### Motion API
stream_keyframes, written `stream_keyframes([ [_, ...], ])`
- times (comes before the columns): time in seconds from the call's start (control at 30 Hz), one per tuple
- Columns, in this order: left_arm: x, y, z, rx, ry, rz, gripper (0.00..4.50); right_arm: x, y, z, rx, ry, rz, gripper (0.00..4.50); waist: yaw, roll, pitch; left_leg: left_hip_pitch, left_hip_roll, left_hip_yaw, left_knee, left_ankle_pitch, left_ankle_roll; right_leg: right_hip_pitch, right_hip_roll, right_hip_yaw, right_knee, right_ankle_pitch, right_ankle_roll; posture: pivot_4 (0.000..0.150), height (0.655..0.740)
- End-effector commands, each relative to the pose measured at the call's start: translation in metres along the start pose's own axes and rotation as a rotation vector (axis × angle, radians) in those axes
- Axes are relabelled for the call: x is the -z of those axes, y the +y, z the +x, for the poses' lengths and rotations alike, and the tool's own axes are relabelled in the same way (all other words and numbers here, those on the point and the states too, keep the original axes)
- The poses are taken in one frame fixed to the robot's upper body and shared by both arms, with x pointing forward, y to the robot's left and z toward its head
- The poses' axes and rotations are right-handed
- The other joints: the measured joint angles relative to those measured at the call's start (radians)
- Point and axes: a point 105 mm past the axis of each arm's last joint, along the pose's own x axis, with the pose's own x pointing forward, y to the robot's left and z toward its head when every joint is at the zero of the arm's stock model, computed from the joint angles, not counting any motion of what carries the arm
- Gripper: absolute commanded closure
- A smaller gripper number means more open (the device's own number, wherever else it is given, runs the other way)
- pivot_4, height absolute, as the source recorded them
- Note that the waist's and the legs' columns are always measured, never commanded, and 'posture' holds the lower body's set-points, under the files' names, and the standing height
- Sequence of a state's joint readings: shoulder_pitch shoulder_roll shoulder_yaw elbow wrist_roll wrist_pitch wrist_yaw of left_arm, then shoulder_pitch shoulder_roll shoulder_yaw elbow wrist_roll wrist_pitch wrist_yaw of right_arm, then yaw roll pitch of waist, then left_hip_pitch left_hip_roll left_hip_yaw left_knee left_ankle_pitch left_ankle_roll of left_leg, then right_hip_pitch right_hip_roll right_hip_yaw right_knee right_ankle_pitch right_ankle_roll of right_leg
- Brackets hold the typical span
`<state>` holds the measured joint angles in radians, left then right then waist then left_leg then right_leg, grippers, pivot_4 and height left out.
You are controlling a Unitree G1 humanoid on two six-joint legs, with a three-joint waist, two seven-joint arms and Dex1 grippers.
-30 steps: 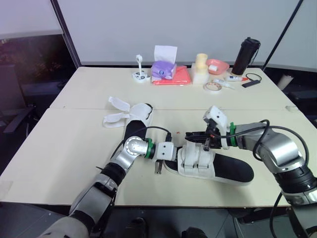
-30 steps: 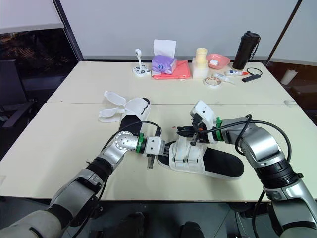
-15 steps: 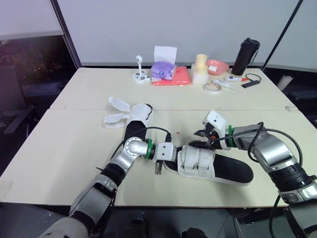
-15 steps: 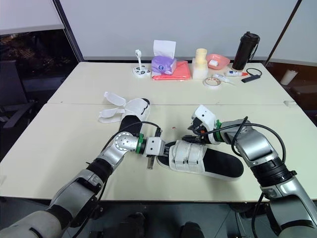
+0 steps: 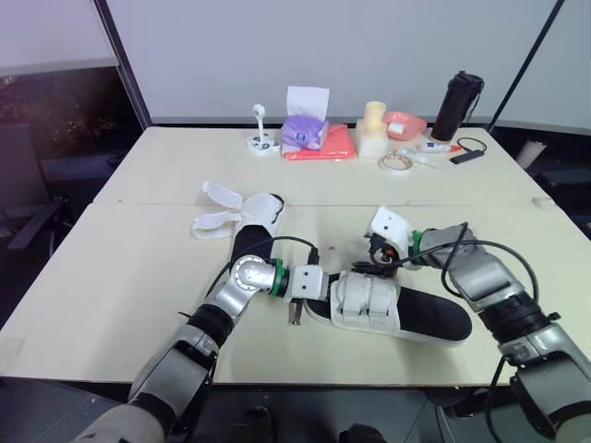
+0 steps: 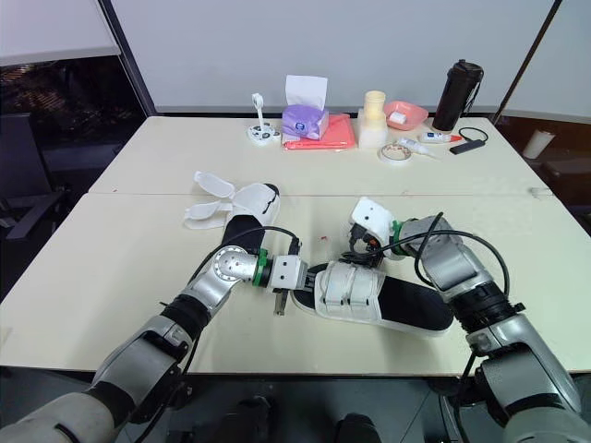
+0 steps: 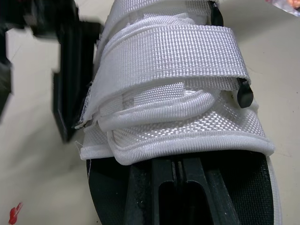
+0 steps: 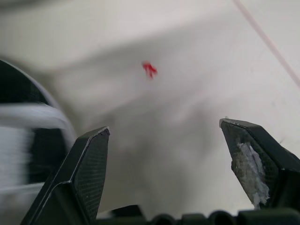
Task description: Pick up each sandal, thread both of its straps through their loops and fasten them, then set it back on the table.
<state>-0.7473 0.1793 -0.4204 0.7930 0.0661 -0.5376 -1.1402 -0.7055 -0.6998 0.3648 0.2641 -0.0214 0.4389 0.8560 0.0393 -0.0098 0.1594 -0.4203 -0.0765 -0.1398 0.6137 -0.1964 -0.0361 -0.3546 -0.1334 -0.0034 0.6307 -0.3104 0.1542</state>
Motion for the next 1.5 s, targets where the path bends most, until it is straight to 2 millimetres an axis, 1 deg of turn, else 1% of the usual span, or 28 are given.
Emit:
stream_keyframes([
  [0.03,0.049,-0.050,-0.001,0.147,0.184,-0.156,4.50,-0.018,-0.019,-0.013,0.057,-0.045,-0.047,0.43,0.000,0.000,0.000,0.000,0.000,0.000,0.000,0.000,0.000,0.000,0.000,0.000,0.000,0.000,0.000,0.150,0.7400],
  [0.1,0.049,-0.050,-0.003,0.140,0.183,-0.156,4.50,-0.028,-0.028,-0.028,0.085,-0.087,-0.034,0.43,0.000,0.000,0.000,0.000,0.000,0.000,0.000,0.000,0.000,0.000,0.000,0.000,0.000,0.000,0.000,0.150,0.7400],
  [0.17,0.047,-0.046,-0.005,0.123,0.172,-0.157,4.50,-0.038,-0.035,-0.049,0.127,-0.132,-0.027,0.43,0.001,0.001,0.001,0.000,0.000,0.000,0.000,0.000,0.000,0.000,0.000,0.000,0.000,0.000,0.000,0.150,0.7400],
  [0.23,0.040,-0.037,-0.006,0.078,0.121,-0.195,4.50,-0.046,-0.034,-0.071,0.155,-0.172,-0.024,0.43,-0.001,0.001,0.001,-0.001,0.000,-0.001,-0.001,0.000,0.000,-0.001,0.000,0.000,0.000,0.000,0.000,0.150,0.7400],
  [0.3,0.029,-0.025,-0.009,0.031,0.059,-0.228,4.50,-0.053,-0.030,-0.089,0.190,-0.220,-0.048,0.43,-0.002,0.001,0.001,-0.001,0.000,-0.001,-0.002,0.000,0.000,-0.002,0.000,0.000,0.000,0.000,0.000,0.150,0.7400],
  [0.37,0.018,-0.015,-0.014,0.002,0.013,-0.243,4.50,-0.053,-0.022,-0.102,0.210,-0.233,-0.057,0.43,-0.004,0.000,0.001,-0.002,0.001,-0.001,-0.003,0.000,0.000,-0.003,0.000,0.000,0.000,0.000,0.000,0.150,0.7400],
  [0.47,0.005,-0.005,-0.027,-0.018,-0.031,-0.248,4.50,-0.046,-0.011,-0.115,0.254,-0.204,-0.116,0.43,-0.020,0.002,0.003,-0.007,0.001,-0.001,-0.003,0.000,0.000,-0.005,0.001,0.001,0.001,0.000,0.000,0.150,0.7400],
  [0.57,-0.009,0.003,-0.041,-0.036,-0.075,-0.278,4.50,-0.040,0.001,-0.123,0.266,-0.202,-0.133,0.43,-0.036,0.005,0.006,-0.007,0.001,0.000,-0.004,0.000,0.000,-0.006,0.000,0.001,0.001,0.000,0.000,0.150,0.7400],
  [0.67,-0.018,0.004,-0.058,-0.036,-0.087,-0.297,4.50,-0.028,0.011,-0.128,0.271,-0.158,-0.224,0.43,-0.047,0.008,0.010,-0.008,0.001,0.000,-0.005,0.000,0.000,-0.007,0.000,0.002,0.002,0.000,0.000,0.150,0.7400],
  [0.77,-0.023,0.005,-0.079,-0.047,-0.096,-0.349,4.50,-0.015,0.027,-0.129,0.230,-0.113,-0.364,0.43,-0.051,0.007,0.015,-0.008,0.001,0.001,-0.005,0.000,0.000,-0.007,0.000,0.002,0.002,0.000,0.000,0.150,0.7400],
  [0.83,-0.026,0.004,-0.088,-0.049,-0.101,-0.377,4.50,-0.009,0.039,-0.127,0.183,-0.107,-0.435,0.43,-0.052,0.008,0.017,-0.008,0.001,0.001,-0.005,0.000,0.000,-0.007,0.000,0.002,0.002,0.000,0.000,0.150,0.7400],
  [0.97,-0.032,0.006,-0.098,-0.071,-0.112,-0.419,4.50,-0.003,0.060,-0.120,0.098,-0.130,-0.578,0.43,-0.051,0.008,0.021,-0.008,0.002,0.001,-0.004,0.000,0.000,-0.006,0.000,0.002,0.002,0.000,0.000,0.150,0.7400],
  [1.07,-0.034,0.008,-0.101,-0.088,-0.111,-0.427,4.50,-0.003,0.068,-0.110,0.073,-0.171,-0.711,0.43,-0.051,0.008,0.021,-0.008,0.002,0.001,-0.003,0.000,0.000,-0.006,0.000,0.002,0.002,0.000,0.000,0.150,0.7400],
  [1.17,-0.037,0.012,-0.102,-0.106,-0.118,-0.431,4.50,-0.007,0.070,-0.100,0.078,-0.230,-0.803,0.43,-0.051,0.008,0.022,-0.008,0.002,0.001,-0.003,0.000,-0.001,-0.005,0.000,0.002,0.002,0.000,0.000,0.150,0.7400],
  [1.3,-0.041,0.019,-0.103,-0.137,-0.141,-0.444,4.50,-0.009,0.071,-0.080,0.093,-0.290,-0.981,0.43,-0.053,0.009,0.022,-0.007,0.001,0.001,-0.003,0.001,-0.001,-0.006,0.001,0.002,0.002,0.000,0.000,0.150,0.7400],
  [1.4,-0.043,0.022,-0.102,-0.155,-0.150,-0.450,4.50,-0.015,0.074,-0.066,0.112,-0.352,-1.055,0.43,-0.053,0.009,0.022,-0.007,0.001,0.001,-0.004,0.001,-0.002,-0.006,0.001,0.002,0.002,0.000,0.000,0.150,0.7400],
  [1.5,-0.044,0.023,-0.103,-0.171,-0.155,-0.458,4.50,-0.022,0.082,-0.055,0.115,-0.423,-1.123,0.43,-0.054,0.009,0.023,-0.007,0.001,0.001,-0.004,0.002,-0.004,-0.006,0.001,0.002,0.003,0.000,0.000,0.150,0.7400],
])
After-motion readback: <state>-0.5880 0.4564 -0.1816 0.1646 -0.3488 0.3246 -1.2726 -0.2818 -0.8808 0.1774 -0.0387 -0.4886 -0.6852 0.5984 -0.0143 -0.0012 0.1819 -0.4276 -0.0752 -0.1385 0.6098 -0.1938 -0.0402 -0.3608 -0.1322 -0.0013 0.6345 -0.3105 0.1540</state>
